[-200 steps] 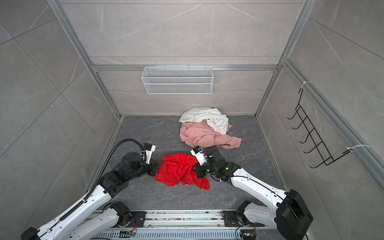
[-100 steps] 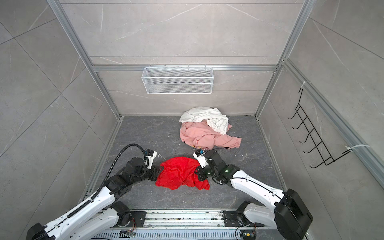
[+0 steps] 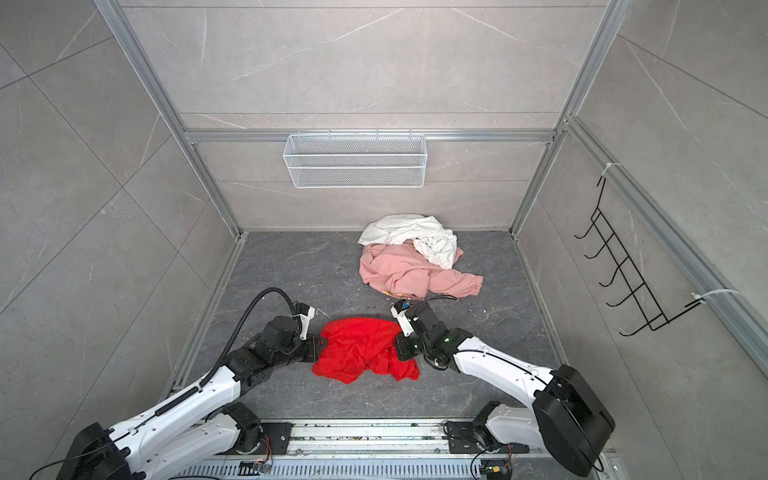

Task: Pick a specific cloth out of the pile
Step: 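Open both grippers to release the red cloth on the table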

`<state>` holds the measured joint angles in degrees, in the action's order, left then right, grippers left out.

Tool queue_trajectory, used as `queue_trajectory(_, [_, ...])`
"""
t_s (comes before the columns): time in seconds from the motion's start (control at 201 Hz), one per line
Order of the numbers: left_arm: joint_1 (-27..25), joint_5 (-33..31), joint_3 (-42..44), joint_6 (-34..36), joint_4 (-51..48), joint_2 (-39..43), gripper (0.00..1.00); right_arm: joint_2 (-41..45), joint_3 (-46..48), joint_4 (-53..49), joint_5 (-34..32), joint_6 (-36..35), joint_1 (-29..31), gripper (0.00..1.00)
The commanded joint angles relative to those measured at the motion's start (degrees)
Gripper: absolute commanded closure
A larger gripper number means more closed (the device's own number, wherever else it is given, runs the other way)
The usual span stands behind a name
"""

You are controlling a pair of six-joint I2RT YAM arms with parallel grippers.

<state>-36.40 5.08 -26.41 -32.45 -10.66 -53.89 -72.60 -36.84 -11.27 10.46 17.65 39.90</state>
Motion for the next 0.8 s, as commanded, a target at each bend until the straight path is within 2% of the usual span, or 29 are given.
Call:
queue_trajectory(0.0, [-0.16,-0.79,-0.22,-1.67,2.49,-1.75,1.00,-2.12,-0.45,-2.35,-2.17,1.42,0.17,1.00])
queue_trajectory(0.249, [-0.14,-1.02,1.27,-2.38,4.37,-4.98,1.00,-4.30,0.87,-1.26,-3.38,2.21,0.18,1.00])
queue_trajectory(0.349, [-0.14,-1.27,1.71,-2.46,4.50,-5.18,1.00,-4.17,0.73,-1.43,-3.47,2.21,0.22,0.91])
queue_trajectory(0.428, [-0.15,-1.21,1.48,-2.07,4.28,-4.76,1.00,-3.57,0.43,-2.40,-3.34,1.87,0.22,0.79])
queue_trajectory(0.538, [-0.22,-2.36,0.83,-1.31,3.10,-2.57,0.73,-1.02,-0.74,-4.98,-2.99,1.53,0.15,0.60])
queue_trajectory(0.622, [-0.23,-4.09,-0.28,-0.31,0.95,0.32,0.57,1.77,-2.01,-7.28,-2.81,1.18,0.18,0.44])
queue_trajectory(0.687, [-0.22,-5.59,-1.55,0.65,-1.35,2.65,0.48,4.02,-3.04,-9.29,-3.41,0.82,0.18,0.37])
queue_trajectory(0.797, [-0.17,-8.56,-4.16,2.39,-5.21,6.04,0.37,8.07,-4.82,-12.48,-5.88,0.04,0.17,0.31])
